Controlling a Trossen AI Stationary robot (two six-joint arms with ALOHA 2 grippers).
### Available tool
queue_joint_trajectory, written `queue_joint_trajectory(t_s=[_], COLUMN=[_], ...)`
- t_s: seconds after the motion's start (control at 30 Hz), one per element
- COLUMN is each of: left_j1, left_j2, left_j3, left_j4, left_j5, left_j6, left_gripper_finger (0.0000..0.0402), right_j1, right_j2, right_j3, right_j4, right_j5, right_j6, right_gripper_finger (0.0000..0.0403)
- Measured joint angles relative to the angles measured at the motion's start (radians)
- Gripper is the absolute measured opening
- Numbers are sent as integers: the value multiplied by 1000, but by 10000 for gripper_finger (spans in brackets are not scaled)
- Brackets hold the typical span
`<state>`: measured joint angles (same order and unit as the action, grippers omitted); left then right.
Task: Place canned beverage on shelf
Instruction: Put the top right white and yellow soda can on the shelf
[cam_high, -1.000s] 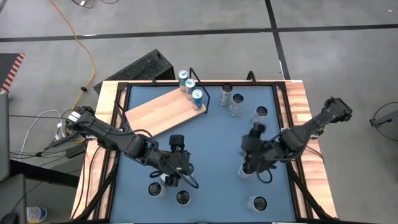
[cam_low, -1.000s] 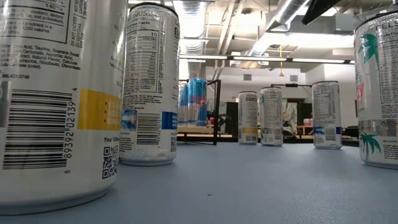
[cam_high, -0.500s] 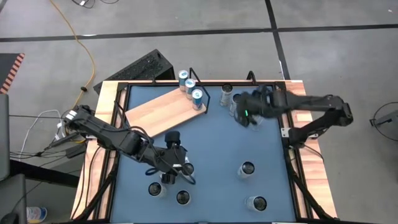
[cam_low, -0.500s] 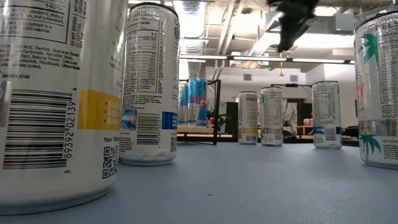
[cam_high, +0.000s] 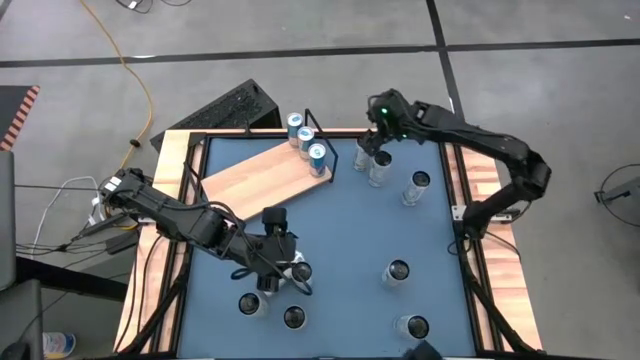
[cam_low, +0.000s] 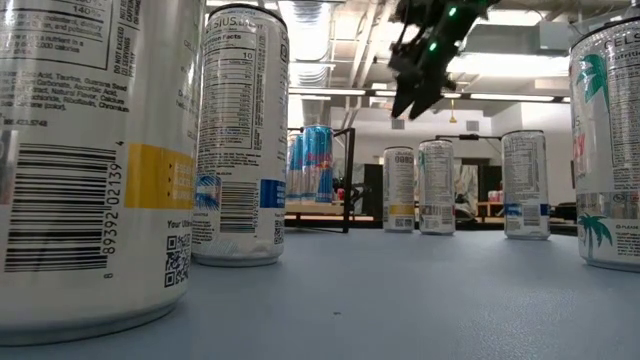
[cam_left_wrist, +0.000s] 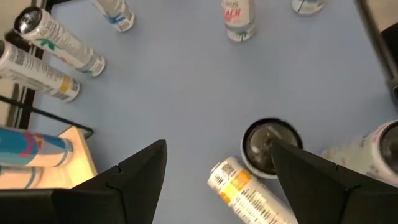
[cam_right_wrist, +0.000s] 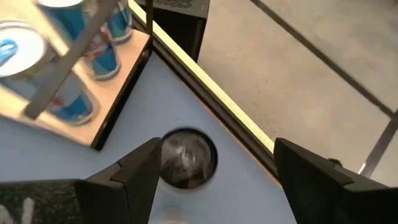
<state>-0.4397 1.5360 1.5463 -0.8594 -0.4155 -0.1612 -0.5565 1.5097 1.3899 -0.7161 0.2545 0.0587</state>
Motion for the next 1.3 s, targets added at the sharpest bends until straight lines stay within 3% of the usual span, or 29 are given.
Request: queue_joint_trajectory(t_s=[0.27, 0.97, 1.17, 1.3], left_j1=[0, 0, 0, 0], left_j2=[0, 0, 1, 1], left_j3=[0, -1, -1, -1], left_j4=[-55, -51, -51, -51], left_j5=[-1, -49, -59, -68], left_j6=[-16, -36, -35, -35], left_gripper_finger=[277, 277, 277, 277], right_j1=[-30, -30, -27, -22], right_j2=[129, 148, 148, 148], right_j3=[21, 24, 24, 25], right_j4=[14, -103, -114, -114], right_j5=[-81, -78, -99, -99], right_j6=[-7, 24, 27, 23], right_gripper_finger=[295, 292, 264, 220])
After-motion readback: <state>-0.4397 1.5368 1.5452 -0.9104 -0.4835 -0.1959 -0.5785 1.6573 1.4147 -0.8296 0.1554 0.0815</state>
